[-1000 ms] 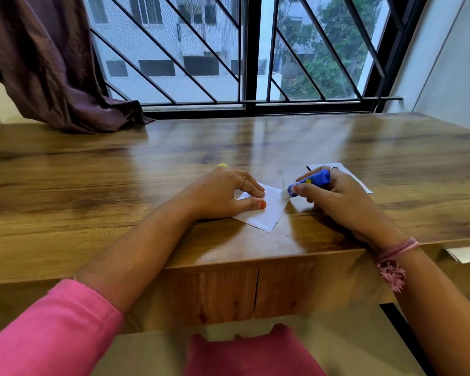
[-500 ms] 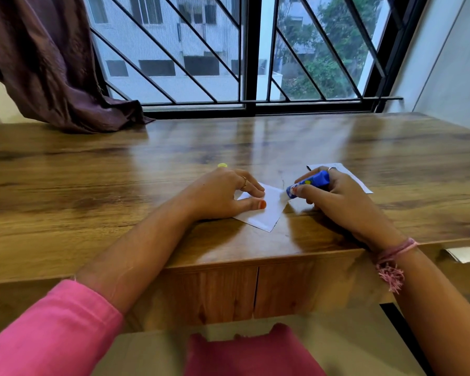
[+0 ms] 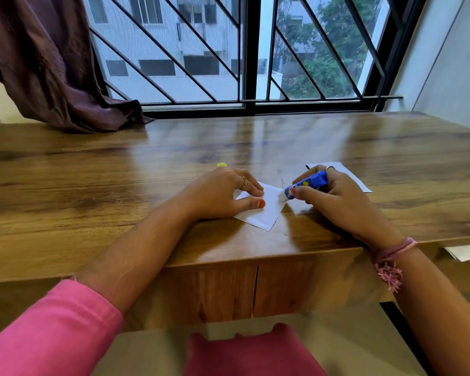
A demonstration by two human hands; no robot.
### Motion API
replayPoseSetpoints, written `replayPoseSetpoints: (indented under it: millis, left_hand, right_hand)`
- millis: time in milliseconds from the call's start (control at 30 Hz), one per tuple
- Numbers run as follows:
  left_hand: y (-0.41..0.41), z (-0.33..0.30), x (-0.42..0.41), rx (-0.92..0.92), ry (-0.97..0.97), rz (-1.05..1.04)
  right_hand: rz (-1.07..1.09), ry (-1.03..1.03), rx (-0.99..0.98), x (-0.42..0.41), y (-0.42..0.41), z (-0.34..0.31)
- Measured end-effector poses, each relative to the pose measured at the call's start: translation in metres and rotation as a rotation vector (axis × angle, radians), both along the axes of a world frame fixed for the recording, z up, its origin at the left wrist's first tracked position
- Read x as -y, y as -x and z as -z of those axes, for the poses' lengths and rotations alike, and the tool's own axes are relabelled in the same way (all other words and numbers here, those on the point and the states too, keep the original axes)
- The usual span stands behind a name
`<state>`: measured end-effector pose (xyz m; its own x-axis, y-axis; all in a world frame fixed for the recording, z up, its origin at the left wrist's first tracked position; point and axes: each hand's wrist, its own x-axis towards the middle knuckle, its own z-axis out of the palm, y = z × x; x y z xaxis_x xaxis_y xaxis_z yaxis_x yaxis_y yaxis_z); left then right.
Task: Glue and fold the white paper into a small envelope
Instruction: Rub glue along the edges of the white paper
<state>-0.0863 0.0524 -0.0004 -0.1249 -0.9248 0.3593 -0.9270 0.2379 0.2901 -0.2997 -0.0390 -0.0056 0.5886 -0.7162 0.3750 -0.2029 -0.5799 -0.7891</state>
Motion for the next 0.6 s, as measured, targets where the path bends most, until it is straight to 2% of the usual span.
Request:
replayPoseSetpoints:
  millis: [67,200,367,500,600]
  left_hand:
    - [0.0001,0.0,0.0001,0.0,0.001,-0.002]
    - [-0.0004,-0.0001,0.0005,0.004,0.006,-0.002]
    - [-0.0004,-0.0004,0.0004,0.007,-0.004,-0.005]
    - [-0.0007,-0.0002,0.0006,0.019,0.002,-0.007]
    - [-0.0006,-0.0004,0.0005,0.01,-0.002,-0.003]
  right_hand:
    - [-0.07,0.019,-0.038,-0.0035,0.0016,-0.0013]
    - [-0.007,0.027,0.013,-0.0008,0.0003,-0.0001]
    - [-0.17,0.037,-0.033,-0.0043,0.0041,-0.0003]
    - [-0.111,0.052,-0.003,-0.0038,0.0027,0.0003]
    - [-0.195,0.042,-0.014,-0.0049,0.0043,-0.0002]
